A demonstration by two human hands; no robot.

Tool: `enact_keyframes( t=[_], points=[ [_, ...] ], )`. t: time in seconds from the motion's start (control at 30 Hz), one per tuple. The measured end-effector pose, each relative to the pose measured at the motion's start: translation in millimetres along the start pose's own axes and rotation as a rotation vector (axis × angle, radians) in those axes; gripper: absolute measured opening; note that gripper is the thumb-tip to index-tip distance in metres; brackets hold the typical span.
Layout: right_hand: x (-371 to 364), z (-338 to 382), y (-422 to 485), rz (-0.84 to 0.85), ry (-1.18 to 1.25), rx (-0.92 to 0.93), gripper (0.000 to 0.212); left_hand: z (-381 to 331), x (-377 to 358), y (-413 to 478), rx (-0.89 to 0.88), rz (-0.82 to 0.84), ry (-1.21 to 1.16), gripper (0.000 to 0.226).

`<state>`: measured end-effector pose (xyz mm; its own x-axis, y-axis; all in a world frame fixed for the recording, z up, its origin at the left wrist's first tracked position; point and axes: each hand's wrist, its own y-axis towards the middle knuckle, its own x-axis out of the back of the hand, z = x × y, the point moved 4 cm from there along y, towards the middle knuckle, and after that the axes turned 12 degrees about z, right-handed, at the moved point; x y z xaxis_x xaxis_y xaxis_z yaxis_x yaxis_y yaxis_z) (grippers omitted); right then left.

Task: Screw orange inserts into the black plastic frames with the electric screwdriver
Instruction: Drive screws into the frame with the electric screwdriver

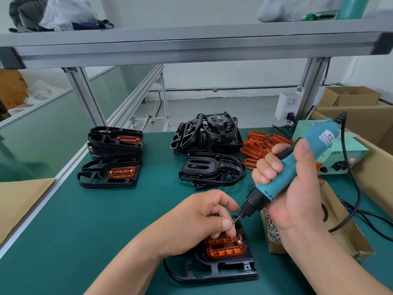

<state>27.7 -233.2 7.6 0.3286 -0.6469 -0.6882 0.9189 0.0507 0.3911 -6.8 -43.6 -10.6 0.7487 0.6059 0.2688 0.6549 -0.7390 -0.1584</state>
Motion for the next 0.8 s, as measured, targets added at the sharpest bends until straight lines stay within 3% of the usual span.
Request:
enact_keyframes(
  t=[0.23, 0.8],
  points=[
    [7.4, -7.0, -1.1, -0.125, -0.03, -0.017, 0.038, 1.7, -0.2, 1.2, 0.02, -0.073, 0.092, 0.029],
    [12.6, -13.9, -3.9, -0.174, 0.006, -0.01, 0.043, 3.5, 6.4, -2.5, 0.038, -0.089, 0.102, 0.02]
  ],
)
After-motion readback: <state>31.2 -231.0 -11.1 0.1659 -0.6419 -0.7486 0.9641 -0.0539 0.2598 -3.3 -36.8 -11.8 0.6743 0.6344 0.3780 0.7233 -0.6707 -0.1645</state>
